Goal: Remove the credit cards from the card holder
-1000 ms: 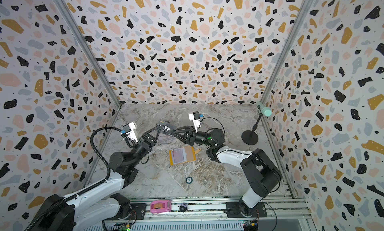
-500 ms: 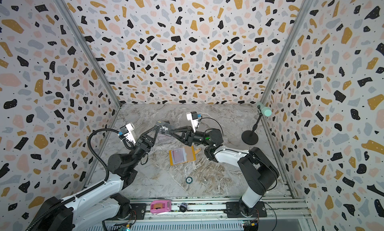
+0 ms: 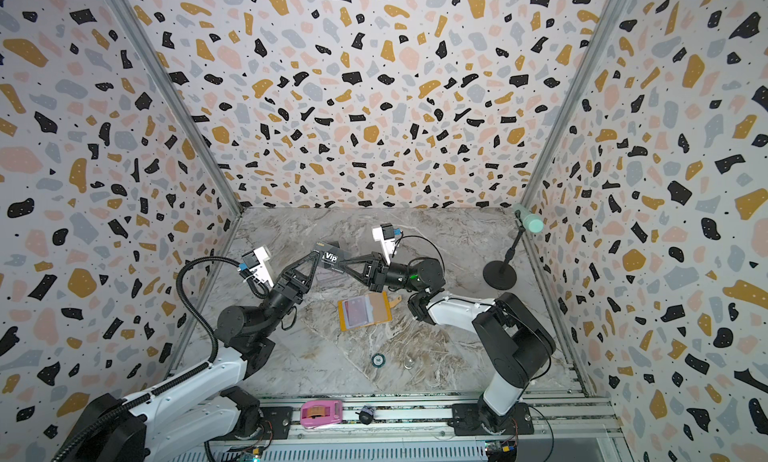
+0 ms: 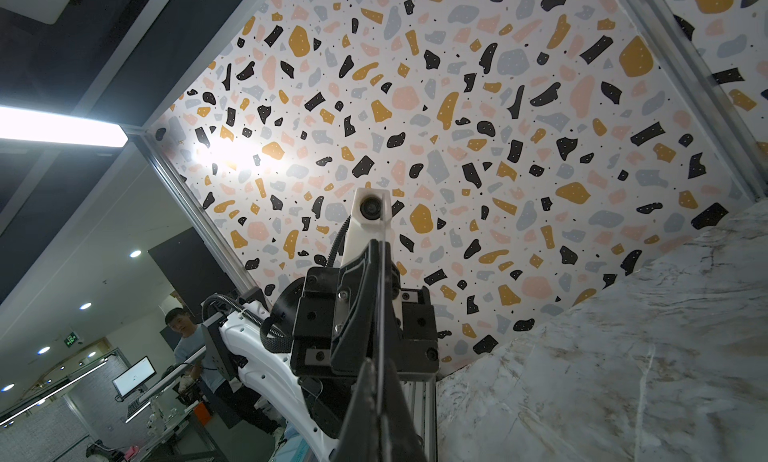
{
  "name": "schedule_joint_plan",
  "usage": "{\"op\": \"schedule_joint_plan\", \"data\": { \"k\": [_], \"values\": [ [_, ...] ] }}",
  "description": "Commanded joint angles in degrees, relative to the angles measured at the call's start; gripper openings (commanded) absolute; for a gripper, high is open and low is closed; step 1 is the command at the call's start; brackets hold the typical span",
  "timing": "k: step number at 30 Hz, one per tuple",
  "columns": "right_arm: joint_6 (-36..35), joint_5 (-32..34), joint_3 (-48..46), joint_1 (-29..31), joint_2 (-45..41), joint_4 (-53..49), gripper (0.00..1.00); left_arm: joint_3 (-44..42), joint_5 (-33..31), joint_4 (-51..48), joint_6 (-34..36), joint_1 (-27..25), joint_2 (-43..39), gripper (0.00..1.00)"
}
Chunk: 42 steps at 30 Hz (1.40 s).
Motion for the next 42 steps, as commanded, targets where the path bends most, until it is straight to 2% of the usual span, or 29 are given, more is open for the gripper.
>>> {"op": "schedule_joint_plan", "data": {
  "k": [1,5,8,12,15,17,21,24,26,32,37,42],
  "values": [
    [0.5,-0.6,2.2,-0.1,-0.8,2.7,0.0,0.4,0.7,-3.7,2.9,0.2,-2.0,0.09],
    [-1.1,-1.3,1.1,-1.1,-2.2,0.0,0.0,3.6,-1.0,-20.2,9.3,0.3,-5.9,0.43],
    [-3.9,-2.4,-0.1,-2.5,-4.1,-5.0,0.0,8.2,-3.9,-37.1,17.0,0.4,-9.0,0.6],
    [-5.6,-5.4,-2.6,-5.7,-7.4,-10.8,0.0,15.4,-6.3,-56.6,27.7,0.5,-11.5,0.7],
    [-10.4,-8.6,-3.2,-7.7,-10.1,-18.1,0.0,19.6,-4.6,-66.1,33.3,0.6,-11.6,0.74],
    [-17.6,-11.4,-2.1,-8.8,-12.2,-28.2,0.0,22.6,-1.9,-71.3,36.6,0.6,-10.7,0.75],
    [-41.3,-11.7,4.2,-9.9,-16.1,-63.4,0.0,30.5,3.6,-82.9,44.4,0.6,-7.0,0.68],
    [-53.8,-10.9,8.2,-10.2,-17.1,-80.9,0.0,35.1,4.6,-89.7,49.6,0.6,-5.0,0.68],
    [-59.4,-10.9,9.4,-10.3,-17.6,-87.9,0.0,37.1,6.8,-92.8,52.8,0.6,-4.1,0.69],
    [-71.0,-13.0,12.3,-9.8,-18.0,-101.7,0.0,43.0,17.2,-103.0,62.3,0.6,-0.5,0.67],
    [-76.3,-13.9,13.7,-8.1,-18.7,-105.4,0.0,43.9,24.8,-107.1,66.9,0.6,2.3,0.66],
    [-79.4,-15.9,15.8,-6.8,-17.3,-108.1,0.0,46.4,26.6,-113.1,71.1,0.6,6.6,0.58]
  ]
}}
